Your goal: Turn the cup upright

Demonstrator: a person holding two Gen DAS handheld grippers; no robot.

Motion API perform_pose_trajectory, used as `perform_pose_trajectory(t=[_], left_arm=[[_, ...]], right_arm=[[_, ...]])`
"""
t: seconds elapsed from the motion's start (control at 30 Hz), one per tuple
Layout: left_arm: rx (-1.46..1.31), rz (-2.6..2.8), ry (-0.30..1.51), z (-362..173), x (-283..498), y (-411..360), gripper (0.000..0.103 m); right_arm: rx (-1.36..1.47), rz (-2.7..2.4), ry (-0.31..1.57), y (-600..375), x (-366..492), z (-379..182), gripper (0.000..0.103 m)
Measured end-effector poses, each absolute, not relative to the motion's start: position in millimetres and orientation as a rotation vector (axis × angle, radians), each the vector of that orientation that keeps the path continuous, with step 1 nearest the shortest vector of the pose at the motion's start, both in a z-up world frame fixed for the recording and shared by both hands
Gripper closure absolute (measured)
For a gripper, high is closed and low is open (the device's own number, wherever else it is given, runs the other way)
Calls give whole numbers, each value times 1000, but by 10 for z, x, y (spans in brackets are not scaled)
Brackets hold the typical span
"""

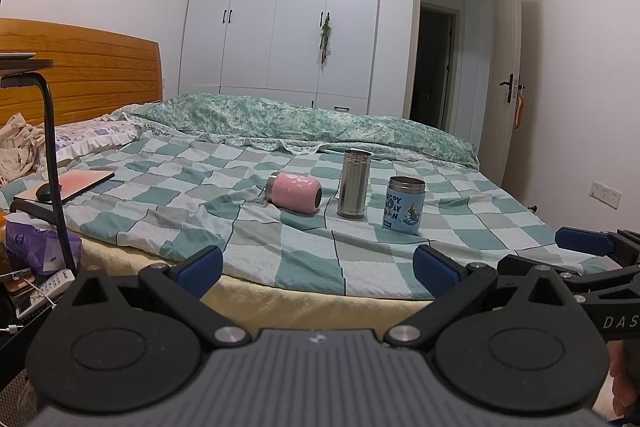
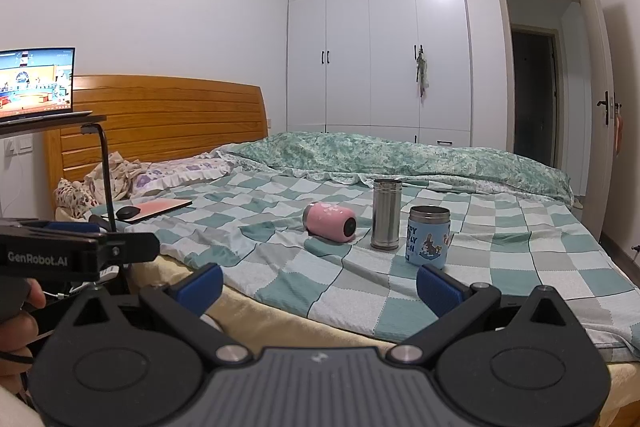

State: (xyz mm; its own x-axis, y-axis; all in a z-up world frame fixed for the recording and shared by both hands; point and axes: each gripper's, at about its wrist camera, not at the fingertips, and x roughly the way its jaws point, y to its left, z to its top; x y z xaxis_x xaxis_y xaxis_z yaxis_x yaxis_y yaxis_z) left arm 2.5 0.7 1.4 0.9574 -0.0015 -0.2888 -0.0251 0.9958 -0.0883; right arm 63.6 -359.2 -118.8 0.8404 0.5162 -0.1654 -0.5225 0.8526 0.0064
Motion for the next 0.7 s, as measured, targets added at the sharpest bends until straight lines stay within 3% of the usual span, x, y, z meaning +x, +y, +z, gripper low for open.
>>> perform_pose_trajectory(t=[0.7], left_arm=[[-102, 2, 331, -16, 181, 49, 0]], right_arm=[[-41, 544, 164, -3545, 786, -1226, 0]])
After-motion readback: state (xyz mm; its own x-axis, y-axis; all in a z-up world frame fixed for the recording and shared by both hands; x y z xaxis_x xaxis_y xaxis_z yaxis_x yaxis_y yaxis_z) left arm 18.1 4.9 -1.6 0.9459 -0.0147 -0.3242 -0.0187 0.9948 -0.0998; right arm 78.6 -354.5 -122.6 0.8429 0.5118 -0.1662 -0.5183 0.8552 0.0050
